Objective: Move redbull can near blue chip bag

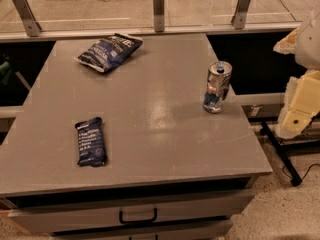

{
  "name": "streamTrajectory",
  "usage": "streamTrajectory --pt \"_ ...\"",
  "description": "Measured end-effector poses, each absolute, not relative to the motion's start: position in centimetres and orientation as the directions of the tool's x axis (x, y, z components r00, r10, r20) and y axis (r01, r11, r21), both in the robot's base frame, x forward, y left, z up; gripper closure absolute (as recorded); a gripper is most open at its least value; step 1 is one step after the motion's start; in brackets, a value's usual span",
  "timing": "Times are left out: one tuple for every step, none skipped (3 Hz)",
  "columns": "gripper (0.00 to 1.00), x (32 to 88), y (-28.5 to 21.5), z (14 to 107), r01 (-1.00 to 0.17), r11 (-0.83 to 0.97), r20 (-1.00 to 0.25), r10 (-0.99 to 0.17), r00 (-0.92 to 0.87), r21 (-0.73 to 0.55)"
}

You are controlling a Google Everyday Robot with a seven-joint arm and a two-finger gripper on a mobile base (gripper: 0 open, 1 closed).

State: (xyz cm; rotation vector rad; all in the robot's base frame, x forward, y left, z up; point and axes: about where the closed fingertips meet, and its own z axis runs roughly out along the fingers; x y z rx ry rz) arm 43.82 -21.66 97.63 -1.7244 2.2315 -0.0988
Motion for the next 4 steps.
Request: streamTrajectory --pt "0.0 43.8 -21.7 97.6 -0.931 0.27 -0.207 -0.953 -0.221 -0.246" --pt "0.0 44.6 -21.7 97.3 -0.931 0.275 -0.256 -0.943 -0.213 -0.241" --pt "0.0 47.3 -21.8 95.1 -0.934 0.283 -0.375 -0.908 -0.188 -0.217" --pt "0.0 50.6 -21.3 92.9 -0.935 0.288 -0.499 -0.853 -0.152 -0.208"
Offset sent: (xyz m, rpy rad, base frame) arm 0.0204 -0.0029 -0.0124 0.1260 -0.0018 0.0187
